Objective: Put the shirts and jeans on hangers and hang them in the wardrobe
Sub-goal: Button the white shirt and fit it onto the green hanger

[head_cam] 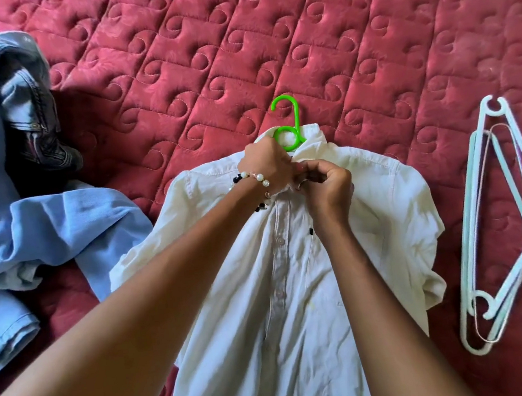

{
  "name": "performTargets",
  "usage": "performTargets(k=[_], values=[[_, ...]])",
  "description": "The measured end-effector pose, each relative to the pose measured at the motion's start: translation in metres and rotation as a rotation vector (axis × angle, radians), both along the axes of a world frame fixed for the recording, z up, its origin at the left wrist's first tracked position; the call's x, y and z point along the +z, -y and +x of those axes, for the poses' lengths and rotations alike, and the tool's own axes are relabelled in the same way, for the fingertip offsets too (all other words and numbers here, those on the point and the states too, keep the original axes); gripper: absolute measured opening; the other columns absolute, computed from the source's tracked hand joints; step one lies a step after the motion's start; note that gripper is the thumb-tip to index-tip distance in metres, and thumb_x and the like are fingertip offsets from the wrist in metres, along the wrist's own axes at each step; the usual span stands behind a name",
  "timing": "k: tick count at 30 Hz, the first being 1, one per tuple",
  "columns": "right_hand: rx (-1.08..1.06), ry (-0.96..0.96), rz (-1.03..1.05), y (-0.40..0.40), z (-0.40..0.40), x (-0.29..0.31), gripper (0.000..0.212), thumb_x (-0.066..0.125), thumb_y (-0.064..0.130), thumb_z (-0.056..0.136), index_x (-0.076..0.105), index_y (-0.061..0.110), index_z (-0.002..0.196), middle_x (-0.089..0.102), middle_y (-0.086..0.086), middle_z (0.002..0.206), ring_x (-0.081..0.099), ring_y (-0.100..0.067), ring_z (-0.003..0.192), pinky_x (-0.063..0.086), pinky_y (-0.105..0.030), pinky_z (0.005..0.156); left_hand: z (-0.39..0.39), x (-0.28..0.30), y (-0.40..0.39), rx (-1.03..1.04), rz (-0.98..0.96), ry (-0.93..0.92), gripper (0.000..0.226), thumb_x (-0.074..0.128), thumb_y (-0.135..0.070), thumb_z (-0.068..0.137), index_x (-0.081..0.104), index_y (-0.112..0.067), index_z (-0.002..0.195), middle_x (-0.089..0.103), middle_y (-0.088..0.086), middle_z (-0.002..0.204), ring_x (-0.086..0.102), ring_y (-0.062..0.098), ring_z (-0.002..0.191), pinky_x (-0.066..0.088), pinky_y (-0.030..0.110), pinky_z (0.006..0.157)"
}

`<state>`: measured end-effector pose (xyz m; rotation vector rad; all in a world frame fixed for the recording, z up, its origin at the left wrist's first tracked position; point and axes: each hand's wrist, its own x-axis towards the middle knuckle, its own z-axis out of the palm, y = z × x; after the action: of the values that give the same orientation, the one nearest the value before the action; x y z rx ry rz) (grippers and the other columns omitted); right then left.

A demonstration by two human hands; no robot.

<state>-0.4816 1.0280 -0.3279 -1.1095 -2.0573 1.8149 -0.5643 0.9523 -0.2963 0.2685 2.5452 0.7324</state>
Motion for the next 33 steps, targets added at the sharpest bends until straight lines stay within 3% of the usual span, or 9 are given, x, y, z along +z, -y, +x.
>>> performTargets(k=[7,13,18,21,23,25,28,30,33], values=[[-0.064,-0.012,-0.002,0.011,0.007,0.003,0.026,0.061,-0.002,0.063,0.074,0.018,0.075,0.073,0.006,0.067,0.069,-0.007,0.066,0.059,-0.042,0.078,0.01,0.003,-0.003,0.147,-0.075,0.029,0.016,0.066,-0.025,0.083,0.071,-0.024,0.098,0.067,0.005,0.102,0.06,0.029,0.1,0.049,0.041,0.089],[-0.021,-0.053,0.098,0.016,0.009,0.008,0.022,0.067,-0.002,0.066,0.072,0.01,0.083,0.071,0.008,0.07,0.063,0.001,0.06,0.055,-0.026,0.068,0.012,0.007,-0.007,0.091,-0.193,0.027,0.017,0.052,-0.006,0.085,0.062,-0.014,0.096,0.056,0.006,0.092,0.053,0.031,0.108,0.032,0.046,0.103],[0.0,-0.081,0.061,0.012,0.014,0.0,0.027,0.068,-0.002,0.067,0.075,0.017,0.085,0.074,0.004,0.076,0.067,-0.008,0.068,0.058,-0.033,0.071,0.007,0.001,-0.004,0.203,-0.068,0.123,0.016,0.058,-0.011,0.084,0.065,-0.009,0.098,0.058,0.005,0.084,0.062,0.03,0.099,0.048,0.034,0.083],[-0.048,-0.114,-0.273,0.008,0.017,-0.002,0.022,0.066,-0.008,0.078,0.074,0.009,0.088,0.074,-0.01,0.085,0.067,-0.017,0.075,0.056,-0.03,0.073,0.006,-0.004,0.001,0.189,-0.014,0.211,0.01,0.06,-0.012,0.085,0.068,-0.008,0.088,0.065,0.009,0.089,0.063,0.024,0.092,0.044,0.029,0.071],[-0.069,-0.079,-0.463,0.005,0.015,0.001,0.02,0.061,-0.013,0.08,0.071,0.003,0.086,0.07,-0.011,0.077,0.063,-0.017,0.068,0.054,-0.026,0.066,0.009,-0.01,0.007,0.122,0.053,0.2,0.015,0.059,-0.009,0.085,0.06,-0.011,0.07,0.058,0.008,0.078,0.055,0.02,0.08,0.038,0.026,0.065],[-0.036,0.004,-0.494,0.0,0.01,-0.002,0.02,0.058,-0.014,0.08,0.069,0.002,0.08,0.064,-0.006,0.065,0.055,-0.014,0.061,0.05,-0.026,0.062,0.011,-0.016,0.013,0.036,0.107,0.176,0.014,0.056,-0.007,0.085,0.059,-0.01,0.072,0.057,0.009,0.075,0.052,0.022,0.076,0.037,0.026,0.064],[0.133,0.147,-0.213,0.001,0.001,-0.007,0.017,0.057,0.005,0.074,0.068,0.018,0.072,0.066,-0.003,0.073,0.058,-0.019,0.071,0.051,-0.037,0.072,0.012,-0.028,0.016,-0.021,0.112,0.12,0.017,0.054,-0.012,0.088,0.061,-0.011,0.103,0.067,0.012,0.095,0.059,0.031,0.093,0.047,0.037,0.081],[0.209,0.255,0.073,0.002,-0.003,-0.005,0.021,0.054,0.006,0.076,0.067,0.016,0.089,0.07,-0.008,0.094,0.062,-0.028,0.093,0.047,-0.036,0.084,0.01,-0.028,0.015,-0.069,0.057,0.024,0.031,0.053,-0.019,0.091,0.053,-0.018,0.122,0.066,0.008,0.11,0.055,0.031,0.108,0.042,0.041,0.09],[-0.073,0.085,0.392,-0.004,-0.014,0.013,0.025,0.038,-0.001,0.083,0.056,-0.003,0.101,0.064,-0.022,0.101,0.057,-0.038,0.097,0.035,-0.036,0.08,0.004,-0.022,0.021,-0.088,0.038,-0.264,0.037,0.052,-0.034,0.093,0.05,-0.022,0.128,0.059,0.004,0.12,0.047,0.029,0.113,0.033,0.038,0.083]])
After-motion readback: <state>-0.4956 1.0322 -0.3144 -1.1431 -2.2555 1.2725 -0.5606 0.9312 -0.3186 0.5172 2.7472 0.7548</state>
